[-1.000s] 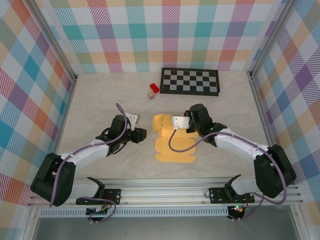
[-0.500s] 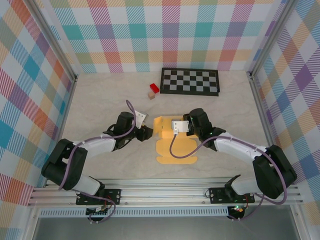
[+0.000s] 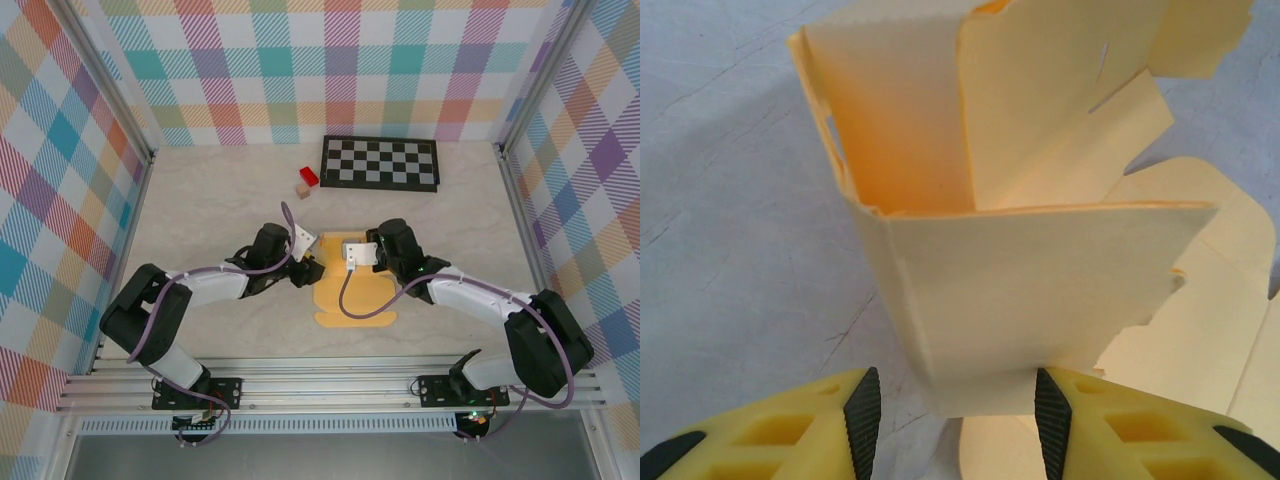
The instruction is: Fold the paper box
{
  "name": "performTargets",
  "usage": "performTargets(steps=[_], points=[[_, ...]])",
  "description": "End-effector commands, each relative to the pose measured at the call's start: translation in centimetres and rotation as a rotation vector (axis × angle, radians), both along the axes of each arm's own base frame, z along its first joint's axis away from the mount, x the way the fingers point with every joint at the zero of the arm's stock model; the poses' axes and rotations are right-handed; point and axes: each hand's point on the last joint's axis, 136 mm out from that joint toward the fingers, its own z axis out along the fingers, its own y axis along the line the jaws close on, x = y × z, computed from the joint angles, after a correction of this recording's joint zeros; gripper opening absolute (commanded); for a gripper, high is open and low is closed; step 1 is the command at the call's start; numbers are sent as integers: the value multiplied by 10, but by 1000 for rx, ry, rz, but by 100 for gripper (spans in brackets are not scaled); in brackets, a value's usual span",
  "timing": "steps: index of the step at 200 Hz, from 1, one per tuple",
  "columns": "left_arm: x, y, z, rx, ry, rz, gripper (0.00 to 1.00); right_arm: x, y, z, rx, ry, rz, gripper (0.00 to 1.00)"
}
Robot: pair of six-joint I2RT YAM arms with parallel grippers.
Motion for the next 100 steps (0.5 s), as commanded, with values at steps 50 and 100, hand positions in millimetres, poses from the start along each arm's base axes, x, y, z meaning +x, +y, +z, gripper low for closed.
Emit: performTargets(steps=[50, 100], points=[[10, 2, -6, 42, -55, 133, 47, -7, -3, -15, -76, -88, 7, 0], [0, -29, -7, 24, -112, 130, 47, -21, -5, -25, -112, -65, 3, 0]])
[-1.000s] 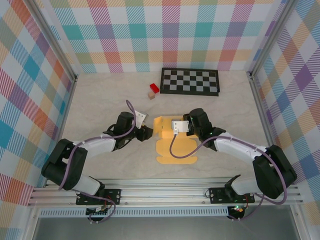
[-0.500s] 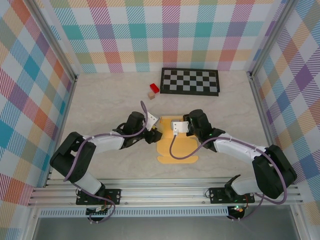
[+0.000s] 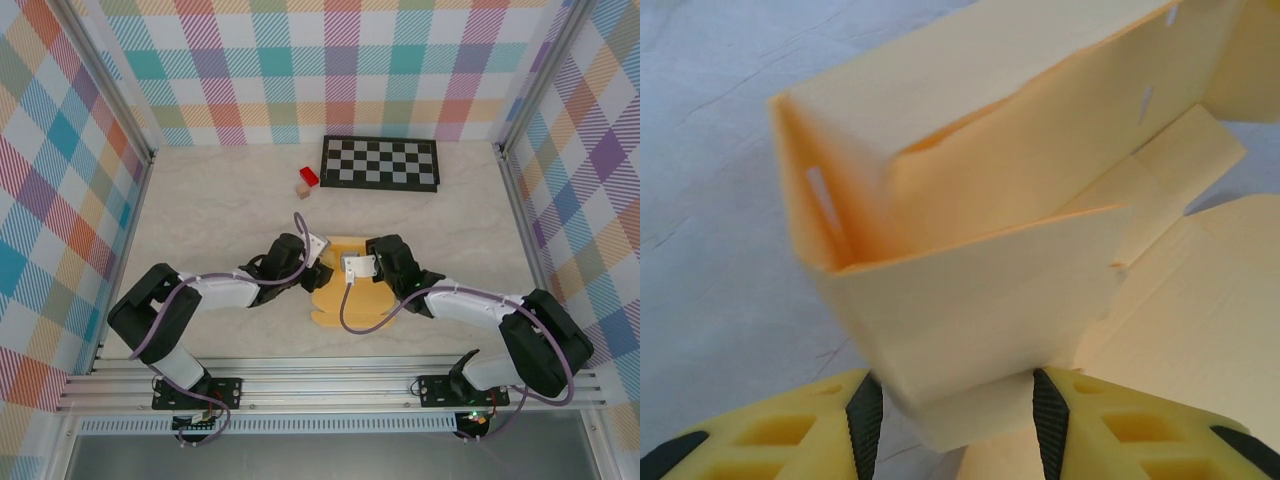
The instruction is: Fold the paper box
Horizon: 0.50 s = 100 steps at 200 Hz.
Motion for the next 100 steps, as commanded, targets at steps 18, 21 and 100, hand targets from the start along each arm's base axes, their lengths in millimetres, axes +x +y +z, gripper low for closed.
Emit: performTargets(steps=[18, 21, 100], points=[[3, -14, -4, -12, -41, 37, 45, -13, -4, -10, -37, 38, 1, 0], [3, -14, -4, -8, -42, 40, 44, -13, -5, -10, -37, 38, 2, 0], [32, -9, 3, 3, -92, 181, 35, -24, -5, -18, -49, 72, 0, 0]])
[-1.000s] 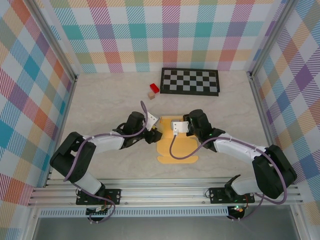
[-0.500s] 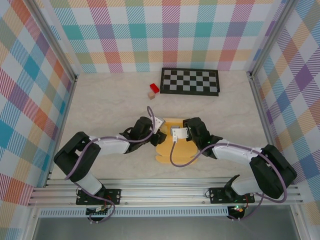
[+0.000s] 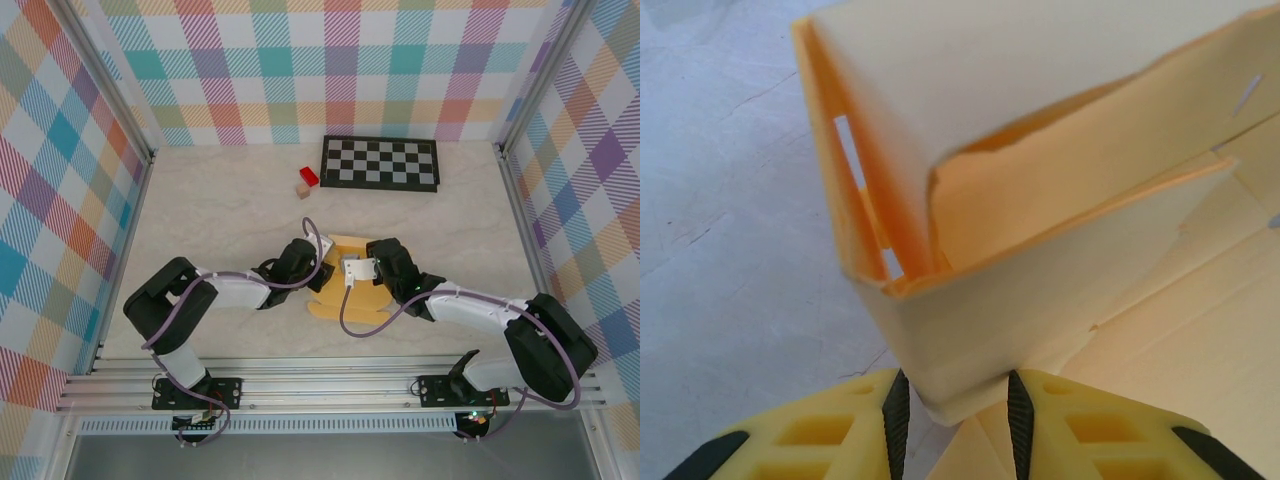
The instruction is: Fold the paper box
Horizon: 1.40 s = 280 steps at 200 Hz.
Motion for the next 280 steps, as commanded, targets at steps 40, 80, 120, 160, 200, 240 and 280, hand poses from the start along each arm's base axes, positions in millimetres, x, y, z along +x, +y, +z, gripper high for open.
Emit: performTargets(steps=[40, 80, 120, 160, 200, 240, 280], points=[[29, -17, 25, -120, -78, 108, 35, -16, 0, -26, -27, 95, 17, 0], [52, -20, 39, -176, -92, 225, 25, -19, 2, -37, -34, 136, 4, 0], [62, -10, 38, -141, -119, 313, 15, -19, 4, -38, -20, 144, -4, 0], [68, 1, 21, -9, -127, 342, 0, -13, 6, -30, 22, 138, -40, 0], [58, 12, 15, 46, -154, 304, 0, -11, 10, 13, 270, 226, -100, 10], [53, 13, 9, 92, -182, 242, 0, -13, 3, 56, 509, 311, -117, 23], [47, 4, 8, 74, -190, 171, 0, -6, -6, 87, 813, 501, -219, 26]])
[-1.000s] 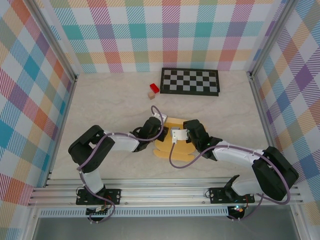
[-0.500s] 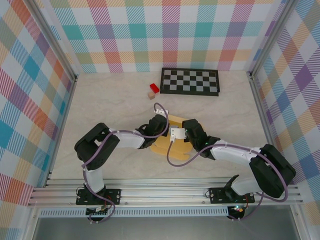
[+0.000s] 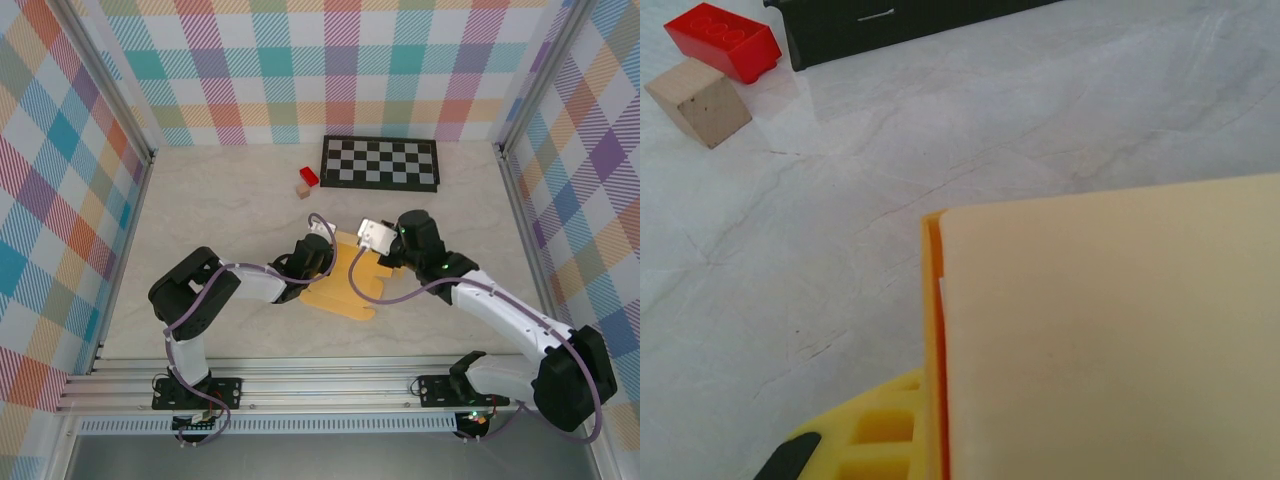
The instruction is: Fold the paper box
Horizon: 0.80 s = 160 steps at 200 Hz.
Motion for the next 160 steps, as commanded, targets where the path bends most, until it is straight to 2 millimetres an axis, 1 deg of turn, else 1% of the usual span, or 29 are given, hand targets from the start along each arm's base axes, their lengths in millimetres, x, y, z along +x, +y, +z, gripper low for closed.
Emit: performTargets(steps=[1, 11, 29, 58, 75, 102, 140, 156, 160], points=[[-7, 0, -3, 49, -6, -64, 0, -6, 6, 15, 249, 193, -32, 26], [-7, -4, -3, 49, -9, -83, 0, 1, 3, 16, 307, 247, -75, 26], [-7, -5, -3, 46, -17, -91, 0, 6, 8, 9, 362, 337, -90, 28], [-8, -7, -8, 65, -23, -115, 0, 10, 26, -20, 384, 501, -70, 29], [-9, -8, -11, 85, -28, -139, 0, 12, 33, -37, 379, 573, -68, 29], [-9, -4, -14, 116, -46, -140, 0, 15, 32, -62, 347, 617, -95, 29], [-7, 2, -28, 169, -38, -123, 0, 10, 29, -88, 321, 665, -115, 29], [-8, 3, -31, 167, -29, -119, 0, 9, 27, -94, 316, 674, -127, 29], [-8, 3, -31, 164, -27, -119, 3, 9, 27, -95, 316, 675, -129, 29]])
